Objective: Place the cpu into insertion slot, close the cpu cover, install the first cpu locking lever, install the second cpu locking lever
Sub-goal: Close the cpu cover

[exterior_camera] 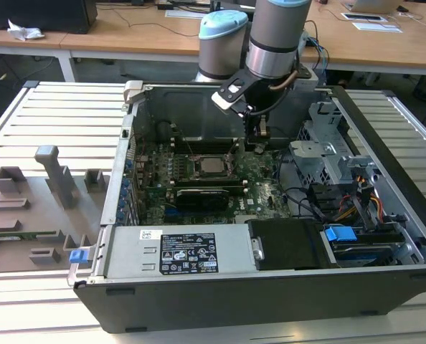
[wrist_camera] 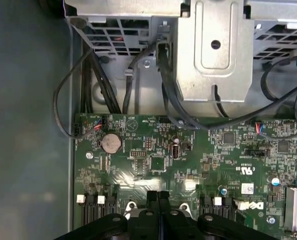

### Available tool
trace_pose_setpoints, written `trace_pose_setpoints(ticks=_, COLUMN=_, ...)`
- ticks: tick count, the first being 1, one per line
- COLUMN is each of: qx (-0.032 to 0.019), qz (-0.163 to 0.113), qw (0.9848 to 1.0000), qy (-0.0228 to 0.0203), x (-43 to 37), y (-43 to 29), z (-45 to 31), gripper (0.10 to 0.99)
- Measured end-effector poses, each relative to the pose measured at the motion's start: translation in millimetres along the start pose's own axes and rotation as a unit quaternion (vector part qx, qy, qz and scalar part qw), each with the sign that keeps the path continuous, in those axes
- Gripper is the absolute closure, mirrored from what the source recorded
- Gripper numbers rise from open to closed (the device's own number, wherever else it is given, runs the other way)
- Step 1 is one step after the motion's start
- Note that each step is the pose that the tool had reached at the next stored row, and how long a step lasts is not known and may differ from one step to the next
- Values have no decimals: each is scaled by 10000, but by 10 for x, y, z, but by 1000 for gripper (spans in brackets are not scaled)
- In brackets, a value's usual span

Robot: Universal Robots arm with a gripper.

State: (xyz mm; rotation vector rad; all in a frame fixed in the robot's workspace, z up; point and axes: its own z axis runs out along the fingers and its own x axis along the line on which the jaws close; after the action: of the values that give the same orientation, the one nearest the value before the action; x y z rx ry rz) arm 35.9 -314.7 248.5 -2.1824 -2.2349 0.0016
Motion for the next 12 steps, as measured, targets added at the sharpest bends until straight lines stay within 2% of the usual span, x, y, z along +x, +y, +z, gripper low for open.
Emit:
trace_pose_setpoints(ticks=5, qx=0, qz=0, qw=10000, qy=0, x=2, y=-79, z=1, gripper=980)
trace_pose_setpoints(ticks=12, qx=0, qz=0, qw=10000, qy=0, x=4, y=-146, z=2, gripper=980)
